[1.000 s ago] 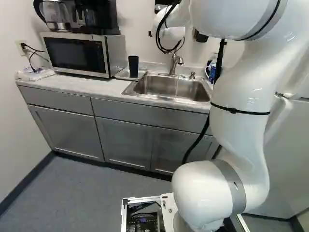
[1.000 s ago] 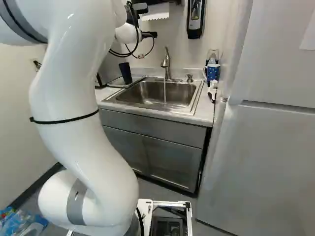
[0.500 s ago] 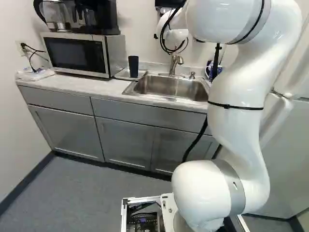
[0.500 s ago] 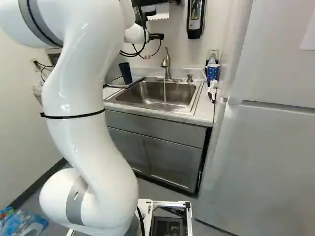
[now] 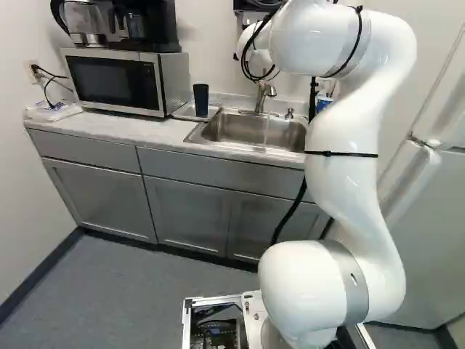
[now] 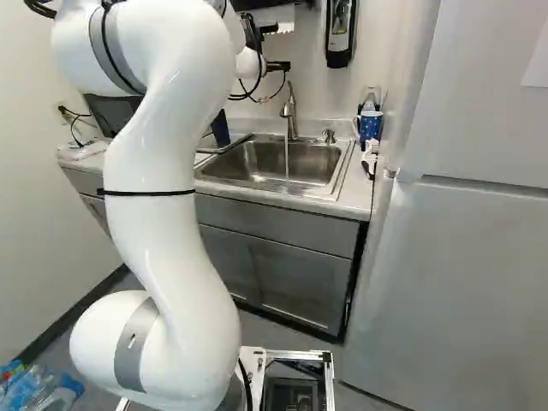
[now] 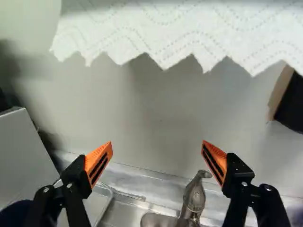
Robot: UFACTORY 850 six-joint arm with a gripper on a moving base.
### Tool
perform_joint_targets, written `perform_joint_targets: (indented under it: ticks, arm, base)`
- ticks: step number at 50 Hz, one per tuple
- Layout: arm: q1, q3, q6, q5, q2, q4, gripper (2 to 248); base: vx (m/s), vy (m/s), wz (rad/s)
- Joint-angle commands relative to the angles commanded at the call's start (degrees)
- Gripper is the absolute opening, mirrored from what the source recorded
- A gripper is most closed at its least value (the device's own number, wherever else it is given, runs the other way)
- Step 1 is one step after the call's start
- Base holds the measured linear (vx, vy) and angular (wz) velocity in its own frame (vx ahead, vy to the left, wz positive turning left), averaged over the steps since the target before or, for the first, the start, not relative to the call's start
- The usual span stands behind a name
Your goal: Rinse the cup and place it in the tray
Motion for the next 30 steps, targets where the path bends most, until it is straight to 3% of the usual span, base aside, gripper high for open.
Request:
perform_joint_targets:
  ticks: [30]
  arm:
    - [0.0, -4.2, 0.0, -4.5, -3.4, 0.0, 247]
  base:
    - [0.000, 0.000, 0.000]
